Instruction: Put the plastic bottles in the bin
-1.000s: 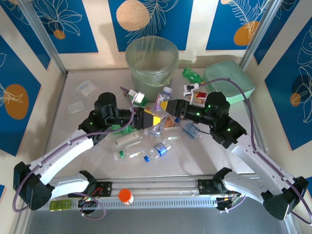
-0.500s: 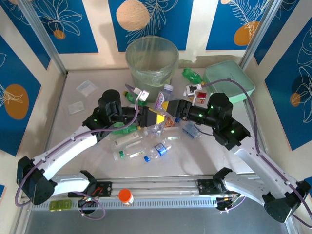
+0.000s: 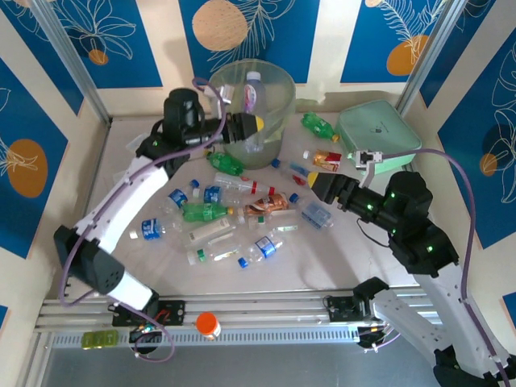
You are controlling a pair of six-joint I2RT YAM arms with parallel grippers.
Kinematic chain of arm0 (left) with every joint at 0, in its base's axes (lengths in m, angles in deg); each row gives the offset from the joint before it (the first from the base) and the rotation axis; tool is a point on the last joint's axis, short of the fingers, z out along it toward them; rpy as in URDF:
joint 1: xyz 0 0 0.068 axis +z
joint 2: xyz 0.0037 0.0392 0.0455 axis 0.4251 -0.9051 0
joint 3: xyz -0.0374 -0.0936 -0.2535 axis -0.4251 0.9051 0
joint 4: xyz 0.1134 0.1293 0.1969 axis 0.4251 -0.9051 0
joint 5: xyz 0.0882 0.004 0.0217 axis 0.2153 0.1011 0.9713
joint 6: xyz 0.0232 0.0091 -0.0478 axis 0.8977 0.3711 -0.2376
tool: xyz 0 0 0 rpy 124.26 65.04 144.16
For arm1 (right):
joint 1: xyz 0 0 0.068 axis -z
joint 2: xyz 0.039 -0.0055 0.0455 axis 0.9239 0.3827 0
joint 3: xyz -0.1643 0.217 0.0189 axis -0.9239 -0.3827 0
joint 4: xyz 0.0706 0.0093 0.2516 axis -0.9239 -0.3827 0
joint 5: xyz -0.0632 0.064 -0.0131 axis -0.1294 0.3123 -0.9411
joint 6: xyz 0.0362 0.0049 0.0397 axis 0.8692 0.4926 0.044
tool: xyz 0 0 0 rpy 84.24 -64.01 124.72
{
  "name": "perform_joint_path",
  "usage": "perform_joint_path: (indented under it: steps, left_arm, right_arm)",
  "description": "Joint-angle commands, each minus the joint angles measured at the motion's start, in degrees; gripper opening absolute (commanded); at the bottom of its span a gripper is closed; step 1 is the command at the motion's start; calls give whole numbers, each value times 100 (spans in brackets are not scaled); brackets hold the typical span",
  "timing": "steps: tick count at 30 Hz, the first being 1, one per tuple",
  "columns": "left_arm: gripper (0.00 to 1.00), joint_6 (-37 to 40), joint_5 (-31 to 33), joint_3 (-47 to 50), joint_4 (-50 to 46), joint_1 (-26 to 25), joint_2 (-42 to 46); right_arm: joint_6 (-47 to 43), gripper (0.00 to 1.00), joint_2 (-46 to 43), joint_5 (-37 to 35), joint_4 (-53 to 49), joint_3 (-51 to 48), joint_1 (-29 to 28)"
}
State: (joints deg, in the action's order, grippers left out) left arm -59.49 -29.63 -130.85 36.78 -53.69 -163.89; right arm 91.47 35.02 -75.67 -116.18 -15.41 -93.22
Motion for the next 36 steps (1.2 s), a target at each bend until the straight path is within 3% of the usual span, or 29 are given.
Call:
perform_joint_path:
  steps: [1,13,23,31,36]
  left_arm:
    - [44,553,1073,-1002,-1157,156,-661]
    - [44,1074,2324,-5006,-2450,261,-3469]
    - [51,1442,2466,-5061,-2202,366,-4157]
    - [73,1390,2416,-5046,-2325,366,-4286]
    - [78,1381,2430,-5049,-2298,365,-4035]
  right_arm:
    - [-237,76,-134,-43,-511,45,31]
    - [-339,75,-959,-188,-1490,-132,31]
    - [-283,74,-1427,-272,-1951,-261,31]
    - [-367,75,-1490,-331,-2069,-189,31]
    - [-459,75,-1367,-350,-2020,-86,30]
